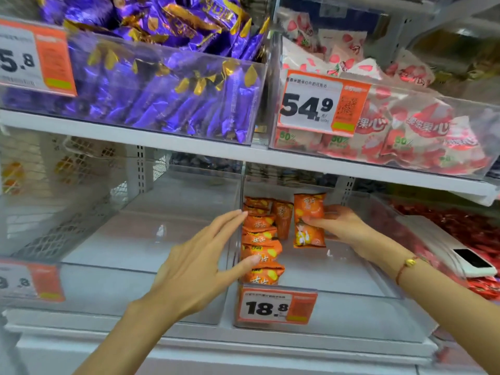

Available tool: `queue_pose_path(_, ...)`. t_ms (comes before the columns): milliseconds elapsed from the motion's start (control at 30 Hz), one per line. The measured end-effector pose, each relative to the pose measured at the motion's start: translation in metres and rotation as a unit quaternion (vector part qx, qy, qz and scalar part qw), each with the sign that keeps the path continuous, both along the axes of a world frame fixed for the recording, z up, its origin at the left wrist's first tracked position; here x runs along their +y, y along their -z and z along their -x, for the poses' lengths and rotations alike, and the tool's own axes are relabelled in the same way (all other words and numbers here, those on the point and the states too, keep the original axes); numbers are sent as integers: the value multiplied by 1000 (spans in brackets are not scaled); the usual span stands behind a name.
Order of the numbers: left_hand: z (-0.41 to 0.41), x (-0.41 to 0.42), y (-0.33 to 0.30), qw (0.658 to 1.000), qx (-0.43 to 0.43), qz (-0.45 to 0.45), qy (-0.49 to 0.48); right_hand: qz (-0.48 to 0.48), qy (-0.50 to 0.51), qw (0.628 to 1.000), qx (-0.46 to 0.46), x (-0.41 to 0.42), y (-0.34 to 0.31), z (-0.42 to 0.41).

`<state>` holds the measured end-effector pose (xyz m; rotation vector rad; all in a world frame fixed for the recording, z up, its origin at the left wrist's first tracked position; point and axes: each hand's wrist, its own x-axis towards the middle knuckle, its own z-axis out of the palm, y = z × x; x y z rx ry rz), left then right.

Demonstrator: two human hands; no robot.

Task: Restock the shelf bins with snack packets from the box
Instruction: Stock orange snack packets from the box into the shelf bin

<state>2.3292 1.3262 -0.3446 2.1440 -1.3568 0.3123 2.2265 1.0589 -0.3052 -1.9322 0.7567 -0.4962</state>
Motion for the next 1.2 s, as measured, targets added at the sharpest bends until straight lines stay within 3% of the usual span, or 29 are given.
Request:
queue_pose_path(167,7,0,-2,999,-21,-31,-27,-19,24,999,11,-12,26,-47)
queue_pose_path(300,6,-1,-2,998,-30,-34,-33,86,39,993,77,-16,53,-62)
queue_pose_path(433,6,0,-1,999,-20,-20,-29,31,6,998,56,-14,64,-64)
queue_pose_path(633,6,-1,0,999,-29,-13,-26,73,-14,995,72,-12,70,-69)
queue_pose_path(833,1,-1,3,999,-39,9,-19,168,-58,965,192,-2,44,-42)
queue_pose_path(933,2,0,6,997,-38,60,-21,233,-79,956,161,22,23,-3)
queue_pose_path(1100,29,22,22,966,-145,213,-21,368,-82,926,6,93,8,76)
queue_pose_path(1200,53,46,48,964,-130,232,-17,359,-112,926,23,130,25,107)
